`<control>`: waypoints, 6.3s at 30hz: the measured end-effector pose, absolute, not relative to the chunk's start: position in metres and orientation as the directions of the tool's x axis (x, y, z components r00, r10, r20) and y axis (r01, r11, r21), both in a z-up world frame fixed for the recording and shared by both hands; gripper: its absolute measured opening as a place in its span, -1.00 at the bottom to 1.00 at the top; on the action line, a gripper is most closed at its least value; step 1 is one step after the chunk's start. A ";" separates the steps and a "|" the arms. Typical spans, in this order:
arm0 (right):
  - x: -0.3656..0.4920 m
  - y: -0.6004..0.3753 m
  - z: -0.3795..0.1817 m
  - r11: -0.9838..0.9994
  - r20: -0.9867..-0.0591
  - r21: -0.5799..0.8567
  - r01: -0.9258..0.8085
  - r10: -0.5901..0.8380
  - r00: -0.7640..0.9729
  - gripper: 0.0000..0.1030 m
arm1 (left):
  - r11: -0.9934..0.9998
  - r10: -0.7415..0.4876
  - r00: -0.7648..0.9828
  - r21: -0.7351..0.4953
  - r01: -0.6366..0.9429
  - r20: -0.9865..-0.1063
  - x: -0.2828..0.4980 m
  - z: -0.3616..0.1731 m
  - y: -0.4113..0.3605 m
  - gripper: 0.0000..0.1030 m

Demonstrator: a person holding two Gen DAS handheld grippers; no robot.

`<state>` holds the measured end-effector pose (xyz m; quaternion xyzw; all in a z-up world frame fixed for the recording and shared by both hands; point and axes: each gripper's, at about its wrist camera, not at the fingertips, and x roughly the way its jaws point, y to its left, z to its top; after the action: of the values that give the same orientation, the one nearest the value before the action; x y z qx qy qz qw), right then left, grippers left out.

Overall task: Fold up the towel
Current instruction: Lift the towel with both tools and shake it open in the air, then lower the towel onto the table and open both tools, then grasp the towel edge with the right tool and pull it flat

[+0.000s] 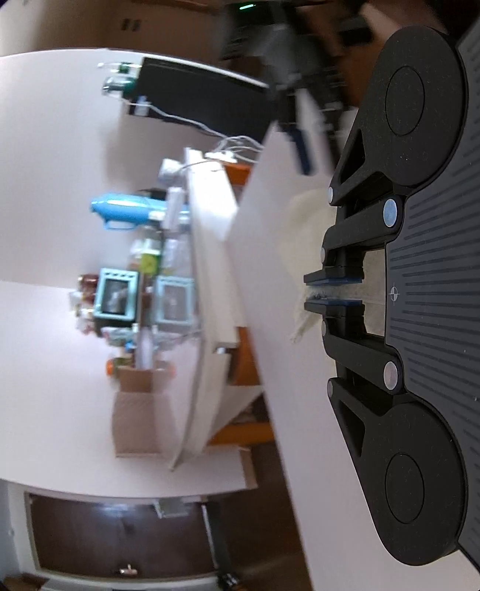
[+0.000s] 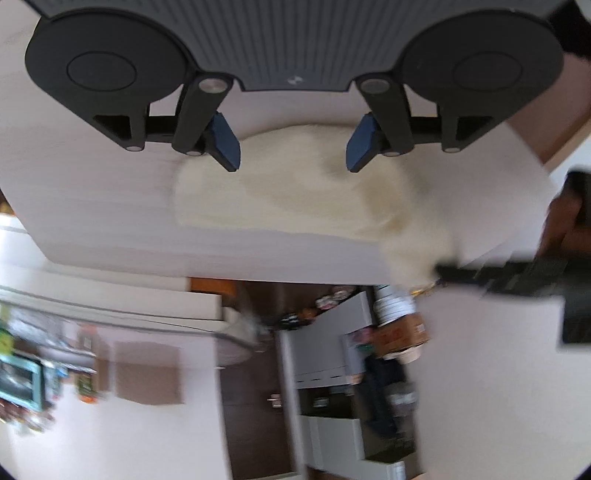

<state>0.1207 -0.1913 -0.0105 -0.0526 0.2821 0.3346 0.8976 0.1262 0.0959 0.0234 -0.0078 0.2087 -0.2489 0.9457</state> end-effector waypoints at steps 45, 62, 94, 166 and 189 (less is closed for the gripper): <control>0.091 -0.171 0.019 0.710 -0.436 0.093 -0.698 0.659 0.613 -0.31 | 0.886 -0.460 0.831 -0.224 0.406 -0.312 0.191 0.067 0.054 -0.85; 0.103 -0.147 0.004 0.597 -0.428 0.231 -0.768 0.771 0.471 -0.88 | 0.925 -0.377 0.887 -0.163 0.344 -0.265 0.153 0.097 0.076 -0.85; 0.105 -0.265 -0.019 0.883 -0.529 0.344 -0.319 0.463 0.711 0.03 | 0.903 -0.356 0.695 -0.038 0.429 -0.625 0.205 -0.010 0.035 -0.33; 0.152 -0.222 0.013 0.908 -0.457 0.229 -0.350 0.418 0.785 -0.79 | 0.820 -0.208 0.728 0.289 0.494 -0.653 0.214 -0.054 0.026 -0.25; 0.108 -0.287 -0.033 0.920 -0.505 0.389 -0.035 0.245 0.828 -0.84 | 0.883 -0.141 0.795 0.289 0.370 -0.590 0.203 -0.029 0.061 0.00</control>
<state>0.1084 -0.2870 -0.0334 0.1850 0.2837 0.0747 0.9379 0.2031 0.0613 -0.0288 0.1990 0.2886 -0.1380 0.9263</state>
